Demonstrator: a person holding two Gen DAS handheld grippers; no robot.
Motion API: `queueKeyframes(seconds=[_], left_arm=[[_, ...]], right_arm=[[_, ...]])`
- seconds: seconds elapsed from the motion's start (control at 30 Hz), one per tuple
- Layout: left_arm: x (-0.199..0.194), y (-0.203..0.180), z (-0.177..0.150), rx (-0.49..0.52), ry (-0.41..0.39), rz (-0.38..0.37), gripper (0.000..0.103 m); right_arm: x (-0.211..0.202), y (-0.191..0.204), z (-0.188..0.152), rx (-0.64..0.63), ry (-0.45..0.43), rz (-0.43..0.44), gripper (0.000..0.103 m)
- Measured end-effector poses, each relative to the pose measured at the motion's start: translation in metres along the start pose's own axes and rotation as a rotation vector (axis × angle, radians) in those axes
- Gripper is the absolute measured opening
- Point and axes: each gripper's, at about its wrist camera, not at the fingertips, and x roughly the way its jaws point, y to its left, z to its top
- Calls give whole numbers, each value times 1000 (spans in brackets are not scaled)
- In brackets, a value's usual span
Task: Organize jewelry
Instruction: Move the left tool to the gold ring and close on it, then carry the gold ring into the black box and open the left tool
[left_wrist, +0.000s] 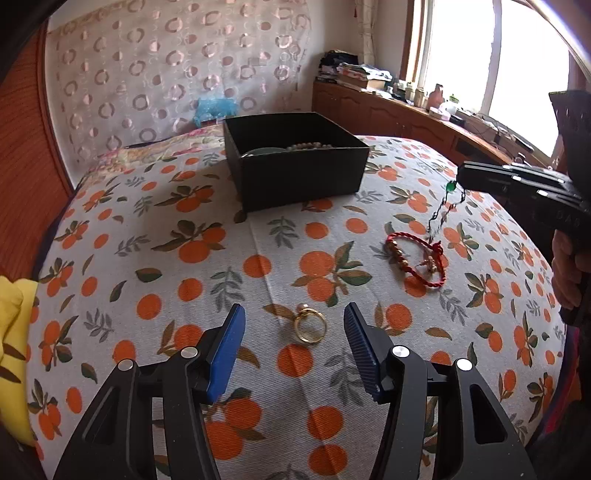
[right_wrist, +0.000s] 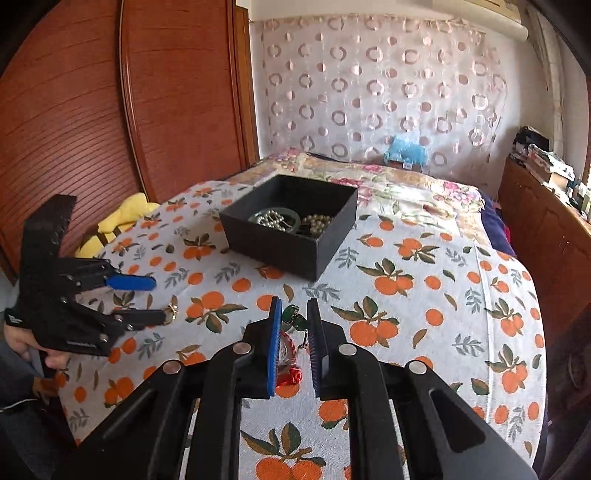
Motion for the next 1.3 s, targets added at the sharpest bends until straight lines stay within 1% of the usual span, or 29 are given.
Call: queueKeyframes(seconds=[0.03,0.13,0.3,0.37,0.4,0.43,0.57,0.7,1.03,1.3], left_arm=[[0,-2,0,5,4,-3,43],[4,-8,0,28,16,-3,39],[13,-13,1,47,46,25,30],[13,-14,1,56,45,35,27],[13,-14,1,55,44,37,25],[13,-13,1,52,42,35,19],[9,-11,0,43,25,1,19],[1,-6,9,31,-7,4,19],[-8,2,47,28,-93,22,19],[-7,11,74,12,-122,24,19]], right_arm=[[-2,0,1,-2,-3,-2,15],[-8,0,1,-6,-9,-1,15],[-10,-1,0,-8,-9,-4,15],[-11,-2,0,-6,-10,-2,15],[-11,-2,0,-4,-12,-2,15],[-11,-2,0,-2,-14,0,15],[-13,-2,-1,-3,-14,5,15],[-12,-3,1,-7,-7,11,15],[3,2,33,-39,-30,44,15],[25,-5,60,-44,-33,71,15]])
